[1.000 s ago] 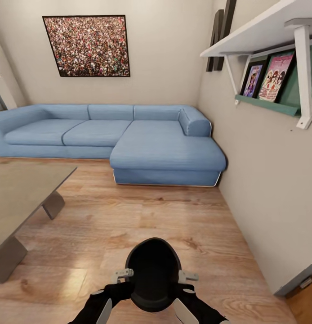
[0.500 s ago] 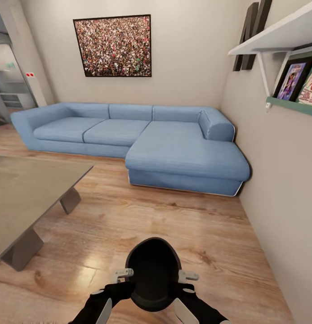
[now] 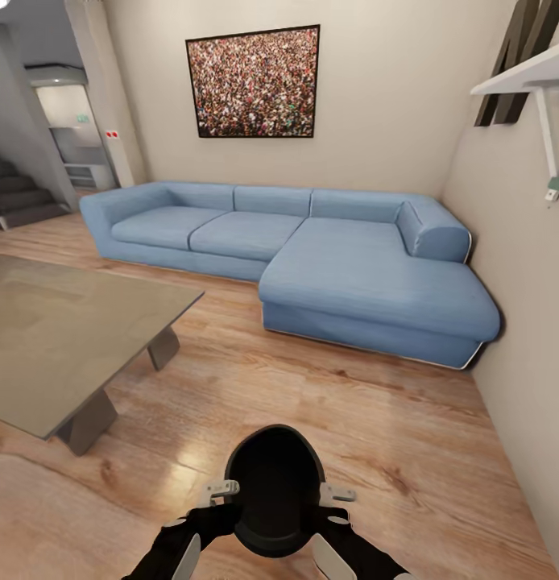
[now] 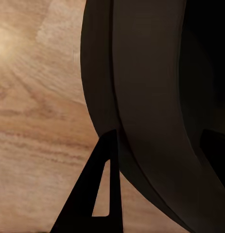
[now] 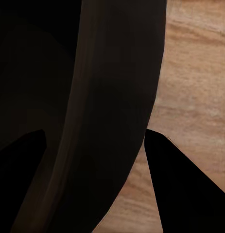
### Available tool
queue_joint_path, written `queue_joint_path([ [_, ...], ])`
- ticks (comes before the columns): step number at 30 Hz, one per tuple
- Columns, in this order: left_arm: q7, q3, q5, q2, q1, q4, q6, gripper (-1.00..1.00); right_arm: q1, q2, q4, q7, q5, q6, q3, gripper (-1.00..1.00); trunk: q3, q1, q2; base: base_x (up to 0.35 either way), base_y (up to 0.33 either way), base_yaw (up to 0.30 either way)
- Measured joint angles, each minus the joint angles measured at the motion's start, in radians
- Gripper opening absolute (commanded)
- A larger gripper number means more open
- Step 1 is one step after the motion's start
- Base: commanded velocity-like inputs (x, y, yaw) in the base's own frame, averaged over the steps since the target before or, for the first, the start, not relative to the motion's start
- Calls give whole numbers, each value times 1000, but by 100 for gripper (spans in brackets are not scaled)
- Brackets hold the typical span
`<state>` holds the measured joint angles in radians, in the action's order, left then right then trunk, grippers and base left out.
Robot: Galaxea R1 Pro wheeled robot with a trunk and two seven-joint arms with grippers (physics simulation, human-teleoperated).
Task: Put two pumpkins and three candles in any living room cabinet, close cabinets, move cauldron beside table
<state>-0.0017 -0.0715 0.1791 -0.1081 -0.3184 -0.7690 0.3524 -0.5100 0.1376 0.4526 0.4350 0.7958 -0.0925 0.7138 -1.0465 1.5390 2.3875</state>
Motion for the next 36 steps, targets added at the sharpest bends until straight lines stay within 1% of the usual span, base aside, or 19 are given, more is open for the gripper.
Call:
queue_joint_path([
  [18, 0, 0, -1, 0, 0, -2, 0, -100, 0, 1, 0, -2, -4, 1, -5, -100, 0, 0, 0, 0, 0, 284],
  [23, 0, 1, 0, 0, 0, -3, 0, -100, 0, 2, 2, 1, -8, -3, -10, -100, 0, 0, 0, 0, 0, 74],
  [36, 0, 0, -2, 0, 0, -4, 0, -100, 0, 0, 2, -1, -5, 1, -7, -100, 0, 0, 0, 0, 0, 2],
])
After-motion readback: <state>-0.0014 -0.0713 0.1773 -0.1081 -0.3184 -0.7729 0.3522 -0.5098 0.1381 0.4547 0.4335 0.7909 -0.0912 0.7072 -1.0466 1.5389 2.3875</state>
